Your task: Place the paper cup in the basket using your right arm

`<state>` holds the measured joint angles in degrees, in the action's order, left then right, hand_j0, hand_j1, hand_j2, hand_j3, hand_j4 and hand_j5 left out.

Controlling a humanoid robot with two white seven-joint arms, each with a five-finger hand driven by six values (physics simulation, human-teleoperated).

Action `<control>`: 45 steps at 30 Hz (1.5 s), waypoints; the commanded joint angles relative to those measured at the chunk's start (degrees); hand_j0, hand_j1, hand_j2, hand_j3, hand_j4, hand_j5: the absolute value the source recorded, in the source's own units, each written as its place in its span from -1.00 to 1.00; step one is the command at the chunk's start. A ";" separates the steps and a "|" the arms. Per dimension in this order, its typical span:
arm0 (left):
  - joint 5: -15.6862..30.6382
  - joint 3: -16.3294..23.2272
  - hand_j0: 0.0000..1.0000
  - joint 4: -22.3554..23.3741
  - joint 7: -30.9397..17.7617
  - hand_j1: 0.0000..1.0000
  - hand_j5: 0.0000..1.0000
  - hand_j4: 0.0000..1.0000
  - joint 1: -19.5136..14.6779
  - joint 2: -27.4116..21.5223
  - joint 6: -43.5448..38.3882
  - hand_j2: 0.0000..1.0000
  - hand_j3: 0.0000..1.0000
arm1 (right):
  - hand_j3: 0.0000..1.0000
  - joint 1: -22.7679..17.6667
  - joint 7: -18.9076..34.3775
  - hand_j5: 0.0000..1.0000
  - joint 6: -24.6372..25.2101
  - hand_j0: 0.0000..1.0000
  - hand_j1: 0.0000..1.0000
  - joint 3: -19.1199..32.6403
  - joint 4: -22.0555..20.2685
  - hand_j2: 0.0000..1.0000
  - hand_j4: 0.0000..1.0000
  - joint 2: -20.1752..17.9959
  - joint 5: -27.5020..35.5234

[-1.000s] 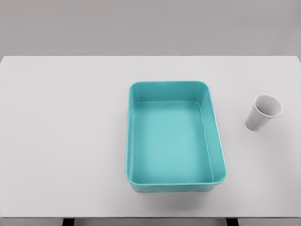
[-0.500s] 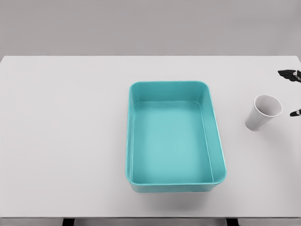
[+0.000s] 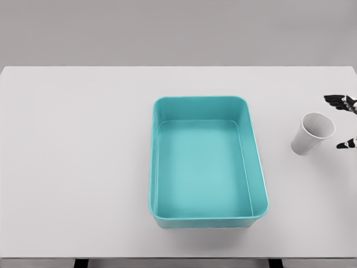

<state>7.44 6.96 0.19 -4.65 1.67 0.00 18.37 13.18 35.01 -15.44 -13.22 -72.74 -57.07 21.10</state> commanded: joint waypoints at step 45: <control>0.03 -0.02 1.00 -0.02 -0.01 1.00 1.00 1.00 0.00 0.00 0.00 1.00 1.00 | 1.00 0.44 -0.01 1.00 -0.65 1.00 1.00 -3.47 3.05 1.00 1.00 5.39 1.93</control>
<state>7.45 6.96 0.19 -4.65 1.67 0.00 18.37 13.62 35.01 -16.14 -16.61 -69.54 -51.59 22.67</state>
